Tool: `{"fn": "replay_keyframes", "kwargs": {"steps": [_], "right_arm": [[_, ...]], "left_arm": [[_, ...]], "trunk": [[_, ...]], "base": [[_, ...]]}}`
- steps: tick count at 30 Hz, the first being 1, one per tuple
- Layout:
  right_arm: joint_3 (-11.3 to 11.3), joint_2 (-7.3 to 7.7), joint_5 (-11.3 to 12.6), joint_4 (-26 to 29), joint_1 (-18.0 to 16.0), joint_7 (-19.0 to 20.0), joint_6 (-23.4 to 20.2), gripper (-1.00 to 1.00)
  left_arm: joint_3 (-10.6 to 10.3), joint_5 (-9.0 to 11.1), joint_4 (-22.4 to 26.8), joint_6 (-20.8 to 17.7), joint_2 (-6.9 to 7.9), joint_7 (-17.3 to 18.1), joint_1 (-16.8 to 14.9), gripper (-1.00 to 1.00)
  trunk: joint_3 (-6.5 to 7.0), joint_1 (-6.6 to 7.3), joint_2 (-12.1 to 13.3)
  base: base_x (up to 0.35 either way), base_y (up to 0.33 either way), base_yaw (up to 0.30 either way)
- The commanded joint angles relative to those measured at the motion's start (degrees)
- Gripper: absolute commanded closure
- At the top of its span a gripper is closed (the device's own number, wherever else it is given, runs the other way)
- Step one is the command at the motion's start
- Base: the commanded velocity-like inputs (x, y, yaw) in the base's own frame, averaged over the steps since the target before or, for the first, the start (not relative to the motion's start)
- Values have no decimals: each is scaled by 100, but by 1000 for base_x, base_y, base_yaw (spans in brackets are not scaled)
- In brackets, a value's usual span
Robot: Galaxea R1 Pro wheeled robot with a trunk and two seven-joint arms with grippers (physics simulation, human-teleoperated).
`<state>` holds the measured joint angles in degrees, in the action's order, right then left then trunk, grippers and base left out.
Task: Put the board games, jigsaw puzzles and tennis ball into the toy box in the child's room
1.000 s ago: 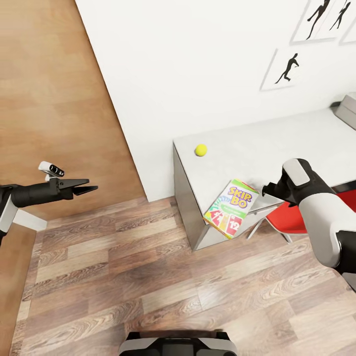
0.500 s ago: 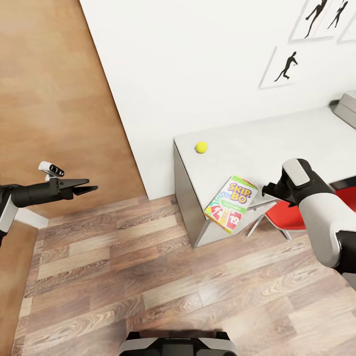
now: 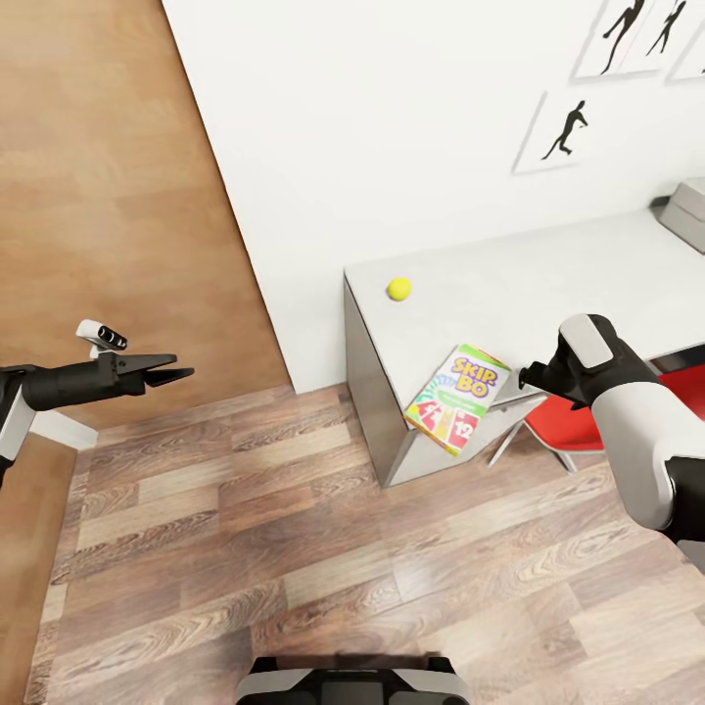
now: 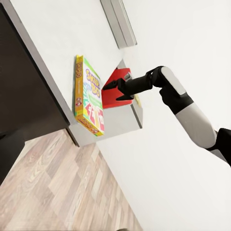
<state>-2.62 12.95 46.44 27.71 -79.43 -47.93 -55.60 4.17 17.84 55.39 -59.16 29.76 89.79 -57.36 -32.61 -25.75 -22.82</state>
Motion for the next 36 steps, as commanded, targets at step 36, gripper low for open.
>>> {"fn": "replay_keyframes", "kwargs": {"steps": [36], "right_arm": [[-5,-3,58,7,-3,-50,-18,-100]], "left_arm": [[-12,1,-2,-61,-12,21,-3,-100]], "trunk": [[-8,-3,-9]], "base": [[0,77,0]]}}
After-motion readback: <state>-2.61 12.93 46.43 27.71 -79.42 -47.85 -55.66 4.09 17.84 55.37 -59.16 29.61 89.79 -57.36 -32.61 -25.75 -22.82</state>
